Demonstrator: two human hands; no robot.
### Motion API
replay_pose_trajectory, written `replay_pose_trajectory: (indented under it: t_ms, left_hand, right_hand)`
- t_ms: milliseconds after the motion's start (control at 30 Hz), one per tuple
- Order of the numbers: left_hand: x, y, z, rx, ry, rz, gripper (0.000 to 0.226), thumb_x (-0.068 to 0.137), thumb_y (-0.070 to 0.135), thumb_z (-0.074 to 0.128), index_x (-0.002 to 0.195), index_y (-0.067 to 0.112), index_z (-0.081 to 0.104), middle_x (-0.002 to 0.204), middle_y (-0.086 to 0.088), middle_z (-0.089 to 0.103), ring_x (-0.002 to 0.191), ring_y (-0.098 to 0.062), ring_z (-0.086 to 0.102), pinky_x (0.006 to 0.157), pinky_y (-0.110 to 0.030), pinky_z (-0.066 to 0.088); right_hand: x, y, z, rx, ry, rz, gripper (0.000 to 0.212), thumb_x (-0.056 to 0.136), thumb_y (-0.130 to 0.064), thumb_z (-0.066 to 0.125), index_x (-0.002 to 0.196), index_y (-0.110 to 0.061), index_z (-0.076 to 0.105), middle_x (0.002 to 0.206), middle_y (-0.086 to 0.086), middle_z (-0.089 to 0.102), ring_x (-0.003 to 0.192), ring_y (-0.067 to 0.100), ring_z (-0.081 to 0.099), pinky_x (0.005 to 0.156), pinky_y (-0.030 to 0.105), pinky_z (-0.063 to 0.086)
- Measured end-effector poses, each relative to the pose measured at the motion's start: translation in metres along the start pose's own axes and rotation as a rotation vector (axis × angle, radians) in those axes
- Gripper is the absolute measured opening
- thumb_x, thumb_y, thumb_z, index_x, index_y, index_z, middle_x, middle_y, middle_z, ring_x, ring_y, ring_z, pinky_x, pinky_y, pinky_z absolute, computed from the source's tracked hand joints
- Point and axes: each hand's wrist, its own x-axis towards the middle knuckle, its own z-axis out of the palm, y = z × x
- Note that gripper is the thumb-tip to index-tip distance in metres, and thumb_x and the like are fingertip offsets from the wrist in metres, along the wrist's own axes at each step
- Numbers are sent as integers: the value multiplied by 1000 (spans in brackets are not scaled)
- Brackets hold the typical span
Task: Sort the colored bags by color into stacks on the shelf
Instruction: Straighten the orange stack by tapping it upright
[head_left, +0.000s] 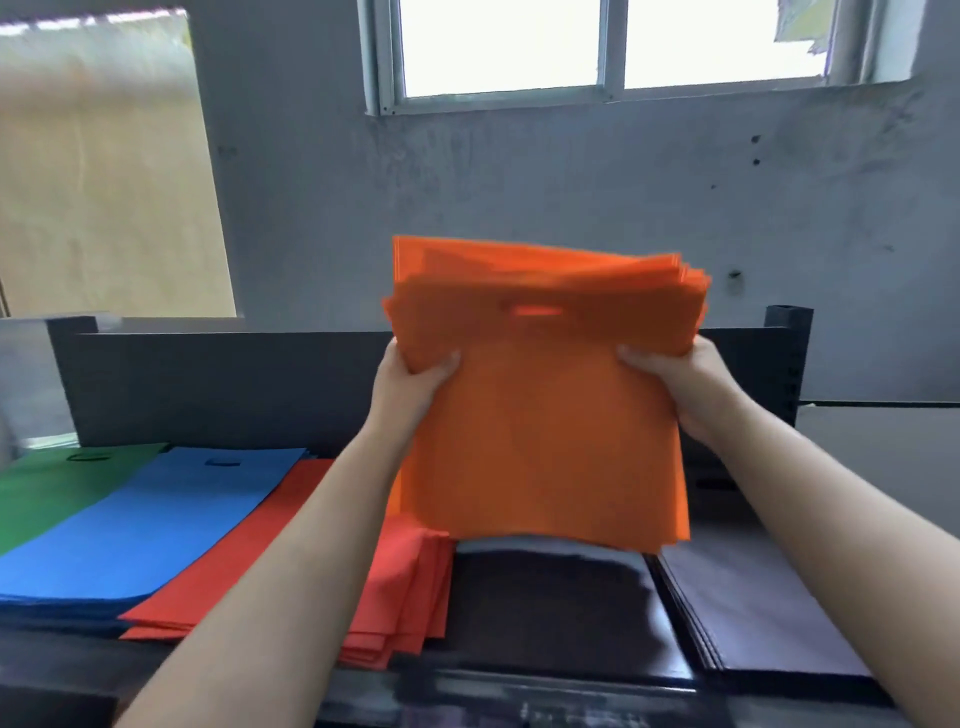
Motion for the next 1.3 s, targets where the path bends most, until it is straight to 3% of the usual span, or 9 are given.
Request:
replay_pose_trajectory:
  t_ms: [100,267,467,567,700,900,1033,1200,1300]
  left_hand:
    - [10,28,2,-21,-202,-43,39,82,17,73,118,21,59,111,0,70,99,-16,68,80,-28,55]
    - [-24,2,12,187,-346,-155,23,84,16,71,102,28,63,101,4,71,78,0,69,62,-13,52]
    - [-26,0,30,-61,-146,-47,10,91,12,61,98,18,66,95,-8,71,87,-25,68,84,-41,55]
    - [-29,-6,25,-319,-139,-226,25,84,17,69,108,18,65,100,-9,73,89,-26,70,76,-39,58]
    - [-55,-32,17,-302,-167,-402,29,82,20,68,110,13,65,96,-7,74,85,-23,72,68,-31,57]
    - [-49,-19,23,-313,-93,-291,21,84,22,69,104,15,68,97,-9,74,87,-25,71,75,-38,59]
    - [-59,-31,8,-275,-172,-460,19,84,17,68,103,15,67,90,-6,75,78,-20,72,59,-28,57]
    - [-59,-45,8,-27,-66,-266,12,76,18,78,85,20,70,81,4,74,72,-9,71,63,-24,53]
    - [-55,-41,2,-168,-107,-295,27,69,20,80,93,17,70,87,0,75,78,-16,72,61,-25,56]
  right_hand:
    - [15,-26,-6,-8,79,-58,29,77,-9,75,103,-19,68,101,5,72,88,20,70,77,36,55]
    - [-16,5,-11,-35,-187,241,58,78,-7,71,130,-18,48,115,7,66,99,22,67,81,37,54]
    - [-25,-2,4,23,25,11,28,88,2,59,104,-21,60,95,4,70,84,21,69,74,36,58]
    - [-28,-5,2,92,-6,36,35,83,-3,67,112,-20,57,97,3,72,85,18,71,69,32,59]
    - [-61,34,-5,-55,23,198,33,80,-2,71,108,-17,61,110,13,68,96,27,67,85,42,54]
    - [-57,36,4,33,29,62,25,85,-3,66,100,-23,65,92,3,73,87,25,71,77,41,58]
    - [-70,47,-7,49,-136,224,40,79,2,70,109,-25,60,105,5,71,89,19,71,67,28,57]
    - [-81,59,-5,-115,67,108,29,82,4,67,95,-22,63,96,4,70,94,26,67,81,39,54]
    - [-79,53,-7,-48,19,112,40,78,1,72,107,-24,61,98,1,71,91,20,69,79,37,56]
